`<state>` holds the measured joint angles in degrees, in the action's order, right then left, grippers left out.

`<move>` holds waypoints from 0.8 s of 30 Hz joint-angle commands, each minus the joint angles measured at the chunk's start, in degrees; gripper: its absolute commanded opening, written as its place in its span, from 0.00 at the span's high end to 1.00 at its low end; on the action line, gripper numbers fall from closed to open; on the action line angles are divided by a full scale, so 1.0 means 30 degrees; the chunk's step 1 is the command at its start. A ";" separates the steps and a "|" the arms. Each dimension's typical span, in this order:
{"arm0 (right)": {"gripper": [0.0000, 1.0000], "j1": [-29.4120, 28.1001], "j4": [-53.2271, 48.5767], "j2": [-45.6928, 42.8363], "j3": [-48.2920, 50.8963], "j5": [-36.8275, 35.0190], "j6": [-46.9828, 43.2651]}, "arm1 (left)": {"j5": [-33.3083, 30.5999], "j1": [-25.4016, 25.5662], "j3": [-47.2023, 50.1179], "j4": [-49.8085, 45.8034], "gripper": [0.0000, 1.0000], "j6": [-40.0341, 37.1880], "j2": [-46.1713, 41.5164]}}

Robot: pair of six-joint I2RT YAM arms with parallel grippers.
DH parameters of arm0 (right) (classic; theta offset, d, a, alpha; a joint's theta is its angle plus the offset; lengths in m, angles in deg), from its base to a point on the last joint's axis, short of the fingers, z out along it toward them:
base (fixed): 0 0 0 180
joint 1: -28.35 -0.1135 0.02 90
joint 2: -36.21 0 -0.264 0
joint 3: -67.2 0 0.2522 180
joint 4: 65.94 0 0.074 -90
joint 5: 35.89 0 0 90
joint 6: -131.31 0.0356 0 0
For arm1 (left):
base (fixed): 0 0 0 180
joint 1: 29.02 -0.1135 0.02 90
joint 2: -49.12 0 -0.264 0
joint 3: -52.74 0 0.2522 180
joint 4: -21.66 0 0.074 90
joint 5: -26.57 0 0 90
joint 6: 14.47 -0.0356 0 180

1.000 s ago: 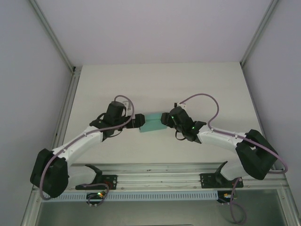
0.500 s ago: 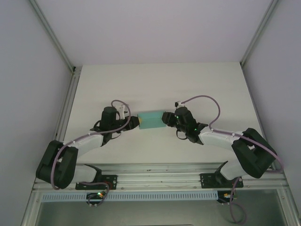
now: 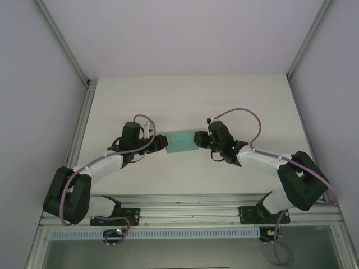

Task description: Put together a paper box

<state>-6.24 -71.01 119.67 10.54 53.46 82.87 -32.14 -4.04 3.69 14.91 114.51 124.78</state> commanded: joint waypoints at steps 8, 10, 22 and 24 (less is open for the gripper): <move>0.09 0.0909 -0.5928 -0.0898 -0.4936 0.4236 -0.8352 | -0.7116 -0.0736 -0.4821 -0.8631 0.00 -0.3926 -0.3398; 0.00 0.0879 -0.7185 -0.0493 -0.5925 0.7811 -1.3318 | -0.8283 -0.1443 -0.4750 -0.9481 0.00 -0.4175 -0.3882; 0.00 -0.0570 -1.8979 0.7509 -1.6208 0.6266 -2.8709 | -0.8598 -0.4977 -0.1876 -0.9969 0.00 -0.3815 -0.5884; 0.00 -0.0873 -1.9913 0.9010 -1.7697 0.4692 -2.9291 | -0.8583 -0.5107 -0.1731 -1.0088 0.00 -0.3802 -0.5977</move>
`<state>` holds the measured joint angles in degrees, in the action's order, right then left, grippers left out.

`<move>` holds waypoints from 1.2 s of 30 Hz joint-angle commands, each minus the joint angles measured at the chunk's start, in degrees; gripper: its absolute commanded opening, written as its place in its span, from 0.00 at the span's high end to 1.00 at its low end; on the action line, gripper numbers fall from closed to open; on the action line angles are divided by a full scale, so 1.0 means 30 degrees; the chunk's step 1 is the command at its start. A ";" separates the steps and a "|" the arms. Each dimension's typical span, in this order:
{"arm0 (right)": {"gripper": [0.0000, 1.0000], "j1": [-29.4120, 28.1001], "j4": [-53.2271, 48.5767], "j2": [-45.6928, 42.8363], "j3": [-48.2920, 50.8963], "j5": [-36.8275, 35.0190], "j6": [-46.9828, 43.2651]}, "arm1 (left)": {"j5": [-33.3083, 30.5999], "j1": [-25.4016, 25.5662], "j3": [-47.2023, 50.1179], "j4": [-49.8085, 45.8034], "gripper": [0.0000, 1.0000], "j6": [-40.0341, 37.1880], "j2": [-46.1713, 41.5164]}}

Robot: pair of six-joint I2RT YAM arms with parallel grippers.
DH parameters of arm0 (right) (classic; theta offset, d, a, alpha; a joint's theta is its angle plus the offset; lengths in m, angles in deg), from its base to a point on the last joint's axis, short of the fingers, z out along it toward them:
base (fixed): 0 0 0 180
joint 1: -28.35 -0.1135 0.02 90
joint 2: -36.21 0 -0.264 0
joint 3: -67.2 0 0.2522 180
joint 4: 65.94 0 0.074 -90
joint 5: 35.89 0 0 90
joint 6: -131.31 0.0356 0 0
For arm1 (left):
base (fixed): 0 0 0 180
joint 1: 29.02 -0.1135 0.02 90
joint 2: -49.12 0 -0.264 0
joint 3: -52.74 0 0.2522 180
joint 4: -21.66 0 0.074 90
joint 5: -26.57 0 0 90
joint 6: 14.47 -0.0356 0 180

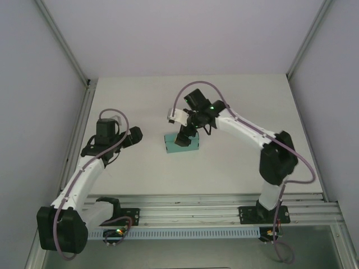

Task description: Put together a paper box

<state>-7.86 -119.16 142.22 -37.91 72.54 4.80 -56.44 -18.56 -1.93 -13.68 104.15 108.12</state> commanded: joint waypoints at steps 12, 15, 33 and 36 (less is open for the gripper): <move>0.21 -0.0935 -0.5529 0.5237 -0.4256 -0.4797 -0.4003 | 0.0074 -0.0381 0.0478 -0.0221 0.00 -0.0341 -0.0770; 0.29 -0.1188 -0.5600 0.5392 -0.4051 -0.5193 -0.4001 | -0.0056 -0.0381 0.0485 -0.0326 0.00 -0.0404 -0.0968; 0.65 -0.2668 1.1362 0.0261 0.6553 -1.6515 -0.7447 | -0.0743 -0.0366 0.0982 -0.0452 0.00 0.0010 -0.2168; 0.56 -0.2950 1.0883 0.0048 0.7749 -1.6879 -0.6622 | -0.0714 -0.0378 0.0898 -0.0482 0.00 -0.0033 -0.2075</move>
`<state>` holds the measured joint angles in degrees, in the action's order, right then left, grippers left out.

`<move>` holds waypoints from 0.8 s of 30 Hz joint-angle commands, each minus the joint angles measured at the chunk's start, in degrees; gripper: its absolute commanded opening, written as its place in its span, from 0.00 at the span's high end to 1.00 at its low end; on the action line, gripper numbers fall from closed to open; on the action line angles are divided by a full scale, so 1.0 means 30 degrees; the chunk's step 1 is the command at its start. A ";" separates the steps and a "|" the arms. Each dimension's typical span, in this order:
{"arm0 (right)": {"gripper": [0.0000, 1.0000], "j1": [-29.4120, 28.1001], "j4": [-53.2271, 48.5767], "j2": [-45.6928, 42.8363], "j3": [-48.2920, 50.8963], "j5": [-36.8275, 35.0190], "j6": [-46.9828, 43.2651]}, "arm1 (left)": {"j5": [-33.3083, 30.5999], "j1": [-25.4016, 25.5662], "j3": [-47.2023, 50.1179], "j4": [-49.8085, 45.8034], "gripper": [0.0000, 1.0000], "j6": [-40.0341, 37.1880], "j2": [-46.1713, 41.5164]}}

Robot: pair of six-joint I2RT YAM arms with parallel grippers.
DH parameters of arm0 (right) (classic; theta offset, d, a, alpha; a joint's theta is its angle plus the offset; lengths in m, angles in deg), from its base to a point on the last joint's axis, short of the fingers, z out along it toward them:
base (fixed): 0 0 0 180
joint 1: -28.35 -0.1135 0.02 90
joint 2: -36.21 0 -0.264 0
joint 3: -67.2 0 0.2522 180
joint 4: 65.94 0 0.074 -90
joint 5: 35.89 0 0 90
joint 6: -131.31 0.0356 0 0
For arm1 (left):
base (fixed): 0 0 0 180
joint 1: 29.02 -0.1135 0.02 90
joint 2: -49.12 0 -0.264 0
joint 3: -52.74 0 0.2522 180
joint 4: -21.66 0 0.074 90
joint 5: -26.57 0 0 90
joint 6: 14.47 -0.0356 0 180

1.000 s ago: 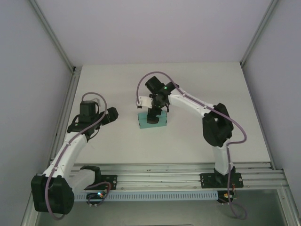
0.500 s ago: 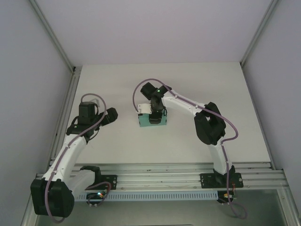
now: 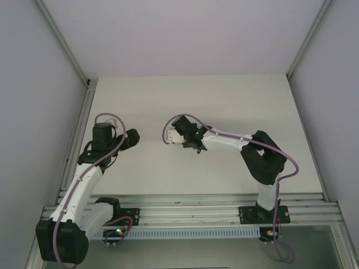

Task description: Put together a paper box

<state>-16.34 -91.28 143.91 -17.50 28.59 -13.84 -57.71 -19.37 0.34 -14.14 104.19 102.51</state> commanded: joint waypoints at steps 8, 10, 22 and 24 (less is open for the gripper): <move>0.23 -0.1282 -0.1419 -0.1528 0.2386 -0.0523 0.3008 | -0.0181 -0.0104 -0.0361 -0.0424 0.00 -0.0215 -0.0100; 0.10 -0.1595 -0.2333 -0.1879 0.2465 -0.0221 0.3309 | -0.0082 -0.0112 -0.0390 -0.0386 0.00 -0.0305 -0.0102; 0.00 -0.0562 -0.5174 -0.8168 0.3205 0.3689 0.7794 | -0.2053 -0.0291 -0.0703 0.0699 0.00 -0.1791 0.0496; 0.00 0.1530 -0.2245 -1.0048 0.4784 0.3894 1.0273 | -0.2485 -0.1119 -0.0303 0.2264 0.00 -0.2372 0.1220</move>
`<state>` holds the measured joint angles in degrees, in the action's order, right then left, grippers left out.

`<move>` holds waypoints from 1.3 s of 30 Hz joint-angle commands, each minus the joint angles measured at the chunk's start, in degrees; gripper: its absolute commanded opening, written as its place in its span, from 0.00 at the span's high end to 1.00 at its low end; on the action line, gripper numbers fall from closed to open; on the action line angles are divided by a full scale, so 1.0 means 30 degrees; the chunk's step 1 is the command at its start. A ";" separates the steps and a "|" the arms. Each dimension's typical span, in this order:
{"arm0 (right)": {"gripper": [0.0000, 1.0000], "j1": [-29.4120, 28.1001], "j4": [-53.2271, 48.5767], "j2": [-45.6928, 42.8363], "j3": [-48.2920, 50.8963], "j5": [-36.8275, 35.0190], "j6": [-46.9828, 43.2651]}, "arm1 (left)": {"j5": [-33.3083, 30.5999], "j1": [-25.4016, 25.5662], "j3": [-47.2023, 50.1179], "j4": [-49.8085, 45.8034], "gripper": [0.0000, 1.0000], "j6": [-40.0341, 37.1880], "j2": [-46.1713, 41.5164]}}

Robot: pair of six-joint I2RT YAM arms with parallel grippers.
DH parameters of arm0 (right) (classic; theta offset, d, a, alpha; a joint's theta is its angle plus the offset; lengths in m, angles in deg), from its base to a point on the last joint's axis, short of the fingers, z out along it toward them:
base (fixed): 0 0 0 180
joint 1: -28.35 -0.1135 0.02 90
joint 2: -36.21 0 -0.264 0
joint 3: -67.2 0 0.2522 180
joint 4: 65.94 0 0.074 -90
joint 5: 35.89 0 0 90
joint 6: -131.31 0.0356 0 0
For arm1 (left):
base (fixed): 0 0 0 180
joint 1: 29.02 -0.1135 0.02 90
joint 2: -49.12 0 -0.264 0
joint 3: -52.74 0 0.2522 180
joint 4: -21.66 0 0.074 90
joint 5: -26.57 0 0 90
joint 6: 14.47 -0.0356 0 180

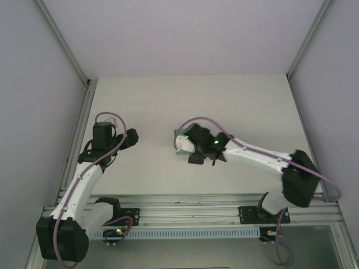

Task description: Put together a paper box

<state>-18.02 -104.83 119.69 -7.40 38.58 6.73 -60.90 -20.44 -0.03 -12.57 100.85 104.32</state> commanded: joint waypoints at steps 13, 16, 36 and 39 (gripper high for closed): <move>0.00 1.4518 2.0715 -0.4560 1.3053 0.3003 1.2954 | -0.3365 -0.4625 0.3997 1.6614 0.00 -0.4856 0.7472; 0.00 1.4562 2.3952 -0.2774 1.3934 0.2308 1.2542 | -0.3748 -0.4077 0.4721 1.8904 0.00 -0.5944 0.8033; 0.00 1.5251 2.6078 0.1673 1.2829 0.3303 1.2541 | -0.4721 -0.2362 0.6008 2.5702 0.00 -0.8557 1.1622; 0.00 1.5236 2.6019 0.1678 1.2809 0.3287 1.2526 | -0.4707 -0.2363 0.5999 2.5661 0.00 -0.8566 1.1622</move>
<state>27.46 -28.44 125.04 31.29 47.61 43.51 -74.02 -27.80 18.42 62.43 76.28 139.27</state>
